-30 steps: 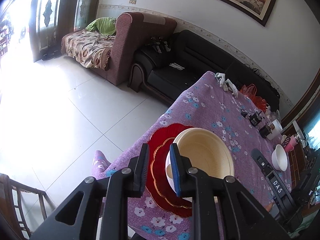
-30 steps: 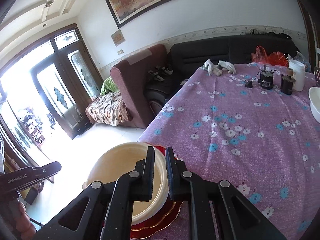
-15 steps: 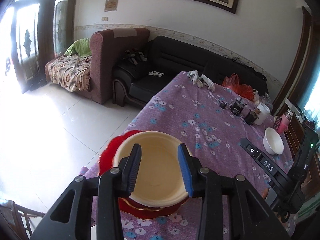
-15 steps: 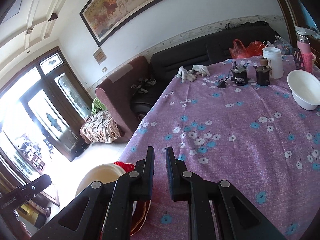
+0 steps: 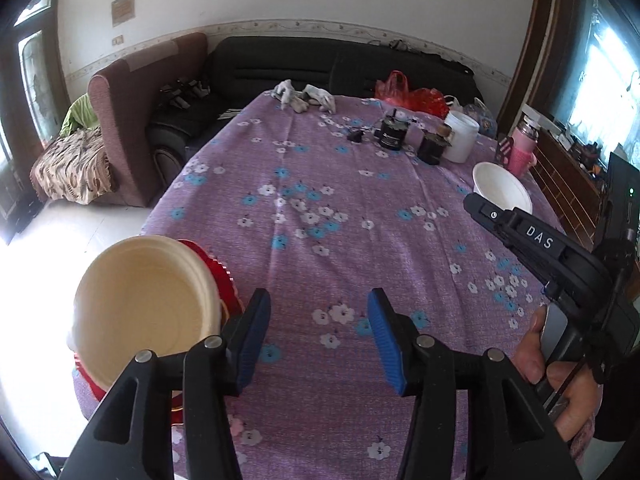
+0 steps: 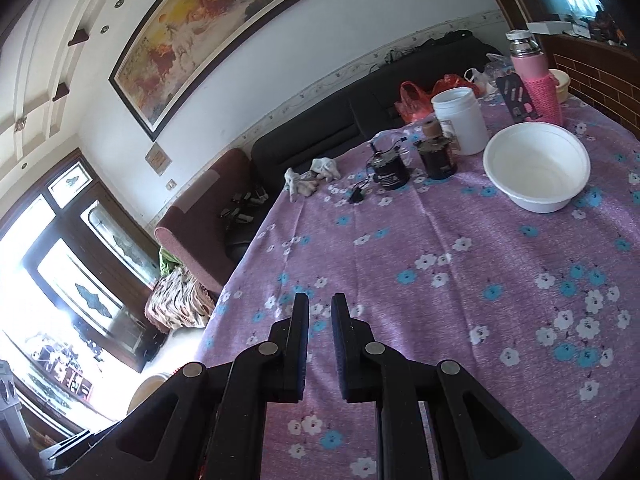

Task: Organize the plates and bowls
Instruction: 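Move both tools to the remaining white bowl and close on its rim, then lift the white bowl by its rim with both tools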

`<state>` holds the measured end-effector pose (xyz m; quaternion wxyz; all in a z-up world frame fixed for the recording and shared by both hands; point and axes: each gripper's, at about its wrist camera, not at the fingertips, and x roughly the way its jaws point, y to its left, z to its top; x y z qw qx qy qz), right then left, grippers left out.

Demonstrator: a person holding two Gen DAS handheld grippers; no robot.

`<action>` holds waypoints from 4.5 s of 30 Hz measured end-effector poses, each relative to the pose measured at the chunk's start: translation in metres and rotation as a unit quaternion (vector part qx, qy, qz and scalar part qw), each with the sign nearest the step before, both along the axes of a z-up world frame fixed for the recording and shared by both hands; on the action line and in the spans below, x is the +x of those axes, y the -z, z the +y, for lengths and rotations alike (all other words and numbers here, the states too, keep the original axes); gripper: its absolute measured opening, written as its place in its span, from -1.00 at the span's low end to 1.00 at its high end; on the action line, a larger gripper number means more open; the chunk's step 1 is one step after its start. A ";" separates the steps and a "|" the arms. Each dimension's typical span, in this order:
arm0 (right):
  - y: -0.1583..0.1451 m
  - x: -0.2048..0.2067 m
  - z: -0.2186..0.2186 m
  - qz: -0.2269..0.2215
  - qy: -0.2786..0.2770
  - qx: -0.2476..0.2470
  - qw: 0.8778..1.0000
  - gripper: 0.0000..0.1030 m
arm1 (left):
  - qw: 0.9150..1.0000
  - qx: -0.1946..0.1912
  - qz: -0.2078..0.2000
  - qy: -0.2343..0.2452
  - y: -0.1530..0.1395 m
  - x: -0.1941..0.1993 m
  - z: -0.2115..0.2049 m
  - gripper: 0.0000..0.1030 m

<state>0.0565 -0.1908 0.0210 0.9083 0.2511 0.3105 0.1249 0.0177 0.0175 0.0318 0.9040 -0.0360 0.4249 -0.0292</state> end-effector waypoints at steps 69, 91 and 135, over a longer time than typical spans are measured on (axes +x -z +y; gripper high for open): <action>0.059 0.105 -0.306 0.122 0.158 0.120 0.972 -0.49 | 0.958 -0.186 0.152 0.157 0.093 0.295 -0.244 0.07; 0.070 0.113 -0.304 0.120 0.156 0.136 0.971 -0.39 | 0.952 -0.211 0.144 0.168 0.092 0.297 -0.246 -0.59; 0.068 0.108 -0.301 0.105 0.175 0.118 0.972 -0.88 | 0.956 -0.207 0.132 0.164 0.090 0.291 -0.241 -0.85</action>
